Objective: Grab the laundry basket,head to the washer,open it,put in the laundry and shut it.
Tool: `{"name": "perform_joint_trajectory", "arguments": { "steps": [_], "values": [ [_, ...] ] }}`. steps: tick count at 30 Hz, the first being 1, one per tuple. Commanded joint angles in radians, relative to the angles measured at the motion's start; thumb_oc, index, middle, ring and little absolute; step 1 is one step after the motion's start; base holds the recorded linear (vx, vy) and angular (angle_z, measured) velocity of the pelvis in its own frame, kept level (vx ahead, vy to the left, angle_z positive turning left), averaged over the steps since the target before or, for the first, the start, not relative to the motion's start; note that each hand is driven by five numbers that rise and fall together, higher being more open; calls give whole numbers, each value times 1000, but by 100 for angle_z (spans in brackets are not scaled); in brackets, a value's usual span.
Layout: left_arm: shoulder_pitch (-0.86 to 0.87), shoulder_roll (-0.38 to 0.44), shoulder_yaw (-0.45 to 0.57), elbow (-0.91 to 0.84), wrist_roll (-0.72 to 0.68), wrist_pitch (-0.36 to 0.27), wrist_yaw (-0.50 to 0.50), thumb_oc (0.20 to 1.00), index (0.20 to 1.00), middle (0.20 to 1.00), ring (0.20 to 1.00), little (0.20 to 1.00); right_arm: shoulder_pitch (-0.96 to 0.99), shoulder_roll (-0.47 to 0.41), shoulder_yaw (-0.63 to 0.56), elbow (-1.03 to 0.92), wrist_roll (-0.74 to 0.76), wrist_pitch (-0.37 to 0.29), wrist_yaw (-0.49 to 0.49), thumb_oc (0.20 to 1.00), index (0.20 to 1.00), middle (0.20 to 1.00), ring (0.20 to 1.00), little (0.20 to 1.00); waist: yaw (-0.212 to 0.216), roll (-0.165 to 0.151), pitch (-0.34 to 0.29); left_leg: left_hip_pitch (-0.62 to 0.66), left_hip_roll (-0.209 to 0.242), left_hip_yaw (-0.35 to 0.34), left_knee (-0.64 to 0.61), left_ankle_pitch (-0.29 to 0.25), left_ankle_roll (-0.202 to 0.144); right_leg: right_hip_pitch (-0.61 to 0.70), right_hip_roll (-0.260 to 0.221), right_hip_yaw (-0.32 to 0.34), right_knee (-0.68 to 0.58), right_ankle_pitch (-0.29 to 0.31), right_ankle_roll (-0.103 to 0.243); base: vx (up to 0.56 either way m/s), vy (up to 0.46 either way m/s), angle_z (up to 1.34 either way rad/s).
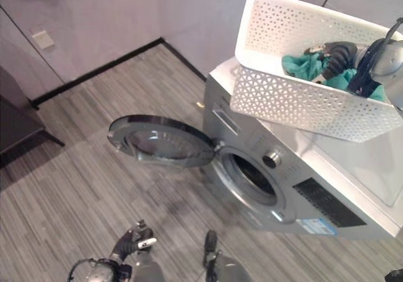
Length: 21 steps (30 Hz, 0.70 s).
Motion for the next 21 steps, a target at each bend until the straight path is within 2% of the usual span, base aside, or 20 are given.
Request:
{"name": "perform_joint_trajectory", "arguments": {
  "steps": [1,5,6,12,17,21],
  "values": [
    [-36,52,0,-88,-23,-28,-25,1000,1000,1000,1000,1000,8,-103,45,-33,-64,13,41,1000,1000,1000,1000,1000,12,-50,40,197,14,-52,4,300,32,-2,-55,111,141,-154,77,-19,-3,5],
    [-32,56,17,-100,-62,-27,-29,1000,1000,1000,1000,1000,29,-135,114,-36,-160,22,94,1000,1000,1000,1000,1000,21,-53,52,181,10,-59,4,304,29,-13,-57,109,143,-153,77,-12,5,4],
    [-32,72,25,-108,-70,-25,-31,1000,1000,1000,1000,1000,54,-152,114,-22,-219,22,112,1000,1000,1000,1000,1000,27,-64,59,175,6,-64,4,309,28,-16,-58,106,140,-151,78,0,0,0],
    [-27,73,37,-113,-116,-21,-33,1000,1000,1000,1000,1000,60,-177,114,79,-292,17,105,1000,1000,1000,1000,1000,31,-63,64,168,1,-69,4,316,24,-21,-59,109,137,-146,79,-5,5,5],
    [-22,60,42,-124,-152,-14,-39,1000,1000,1000,1000,1000,40,-171,114,223,-355,21,93,1000,1000,1000,1000,1000,31,-41,63,162,-3,-76,6,320,20,-31,-58,112,132,-141,82,-1,3,1],
    [-19,48,37,-136,-156,-13,-44,1000,1000,1000,1000,1000,43,-166,109,202,-340,19,101,1000,1000,1000,1000,1000,30,-26,65,157,-5,-79,6,320,20,-37,-59,115,129,-139,84,-14,4,-4]
  ]
}}
